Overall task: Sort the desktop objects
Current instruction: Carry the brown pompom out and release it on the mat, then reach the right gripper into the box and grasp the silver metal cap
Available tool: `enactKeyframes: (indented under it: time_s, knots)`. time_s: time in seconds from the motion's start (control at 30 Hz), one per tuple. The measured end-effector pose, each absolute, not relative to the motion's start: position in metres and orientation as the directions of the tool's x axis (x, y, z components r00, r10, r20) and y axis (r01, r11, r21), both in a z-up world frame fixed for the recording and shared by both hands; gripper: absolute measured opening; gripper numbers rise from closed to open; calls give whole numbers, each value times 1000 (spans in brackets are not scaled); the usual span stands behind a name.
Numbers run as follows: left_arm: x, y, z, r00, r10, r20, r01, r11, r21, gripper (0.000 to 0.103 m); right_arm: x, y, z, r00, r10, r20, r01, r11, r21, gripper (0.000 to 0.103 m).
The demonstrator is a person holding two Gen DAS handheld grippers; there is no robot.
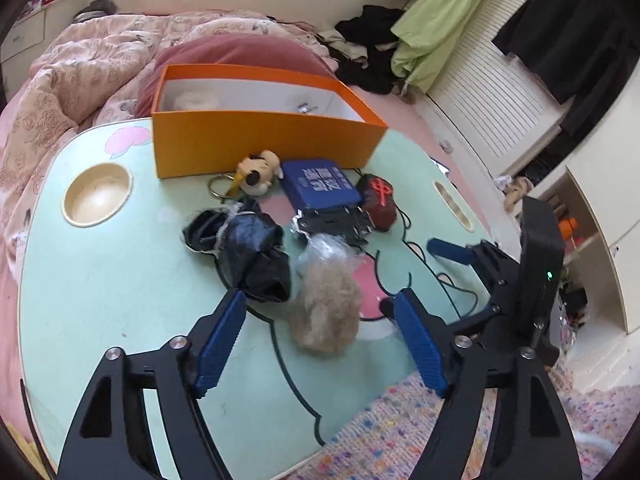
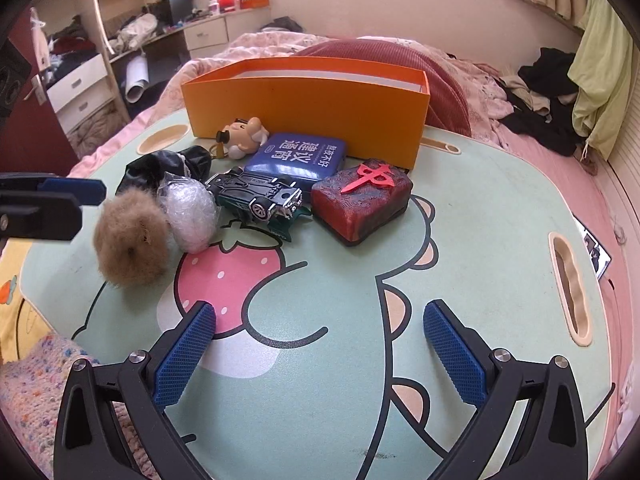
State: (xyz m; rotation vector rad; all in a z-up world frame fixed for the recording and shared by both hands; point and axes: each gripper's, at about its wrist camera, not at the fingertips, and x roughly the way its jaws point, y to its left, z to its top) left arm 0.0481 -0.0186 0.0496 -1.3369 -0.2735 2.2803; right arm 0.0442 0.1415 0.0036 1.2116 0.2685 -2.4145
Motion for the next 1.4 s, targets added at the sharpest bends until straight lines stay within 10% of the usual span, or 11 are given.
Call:
enactKeyframes:
  time_s: [0.27,0.43,1.4]
  knots:
    - [70,-23,22,-452,276,-848,-184,-959,-214,77,44,142,3,-530,-283,-799,453,-892,16,103]
    - [73,12,9,-540,145,-829,-233,-972,-18,98,43,142,3,-533,-280,-799,450,-893,12,103]
    - [69,15,2,-551,169,-818,-231,-972,-45,103,-88,99,103,-594,-217,-775,451,-887,-97,85]
